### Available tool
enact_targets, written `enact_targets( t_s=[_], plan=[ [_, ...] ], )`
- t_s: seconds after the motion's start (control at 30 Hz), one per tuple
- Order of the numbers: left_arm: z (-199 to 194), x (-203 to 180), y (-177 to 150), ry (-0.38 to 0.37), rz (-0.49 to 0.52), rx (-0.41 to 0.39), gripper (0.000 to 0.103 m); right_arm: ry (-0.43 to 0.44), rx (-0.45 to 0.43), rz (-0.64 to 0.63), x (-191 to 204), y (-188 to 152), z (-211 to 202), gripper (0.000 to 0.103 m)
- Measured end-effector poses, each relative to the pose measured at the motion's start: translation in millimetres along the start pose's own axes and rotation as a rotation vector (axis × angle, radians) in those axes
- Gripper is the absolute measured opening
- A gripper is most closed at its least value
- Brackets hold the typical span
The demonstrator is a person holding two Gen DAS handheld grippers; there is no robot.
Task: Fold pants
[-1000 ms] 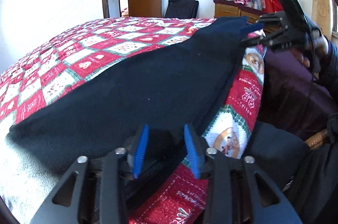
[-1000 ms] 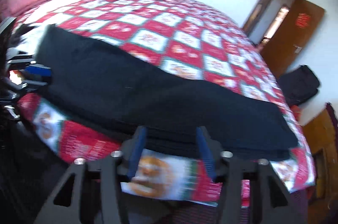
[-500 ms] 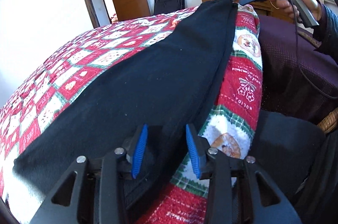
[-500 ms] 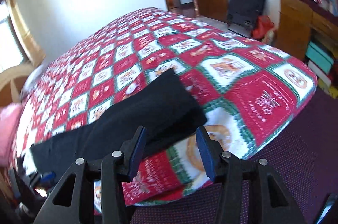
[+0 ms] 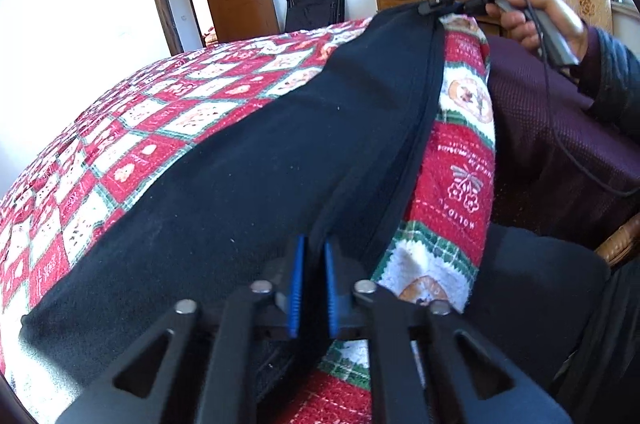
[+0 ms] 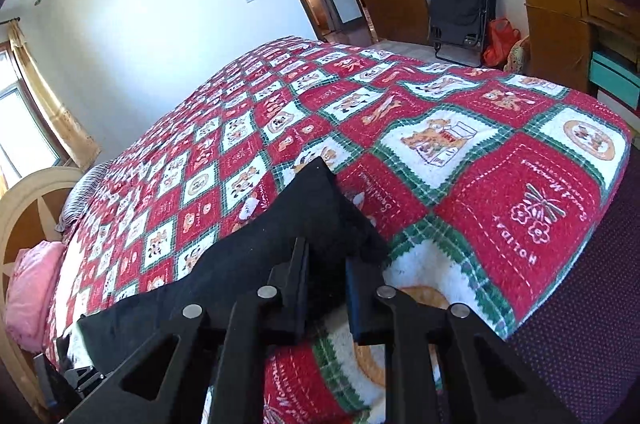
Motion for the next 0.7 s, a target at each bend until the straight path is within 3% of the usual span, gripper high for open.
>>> enact_targets(
  t_s=[0.23,0.33,0.47,0.7],
  plan=[
    [-23.6,4.4,5.9,-0.061,-0.051,-0.068,0.006,0.021,-0.055,-0.049,12.0,5.0,-22.6,0.008],
    [-20.9,0.2,2.6,-0.081,-0.043,-0.055,0.006,-0.014,-0.056,-0.069,11.5,4.8,-28.4,0.008],
    [-12.2,-8.3,-5.3,-0.095,-0.026,-0.025,0.006,-0.014,0.040,-0.042,-1.6,-2.5,-20.4,0.008],
    [-13.7,-8.8,-7.7,-0.103,-0.028,-0.028,0.006,-0.061,0.031,-0.057,-6.2,-7.2,-17.4,0.006]
  ],
)
Point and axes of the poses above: each gripper's, at about its wrist camera, not at the fingertips, and z roughly the way its jaws point, x to its left, y to its top, the point moved 6 cm from there along z, roughly the way its jaws point, and after that the axes turned 7 degrees about x, right-handed, at the moved point
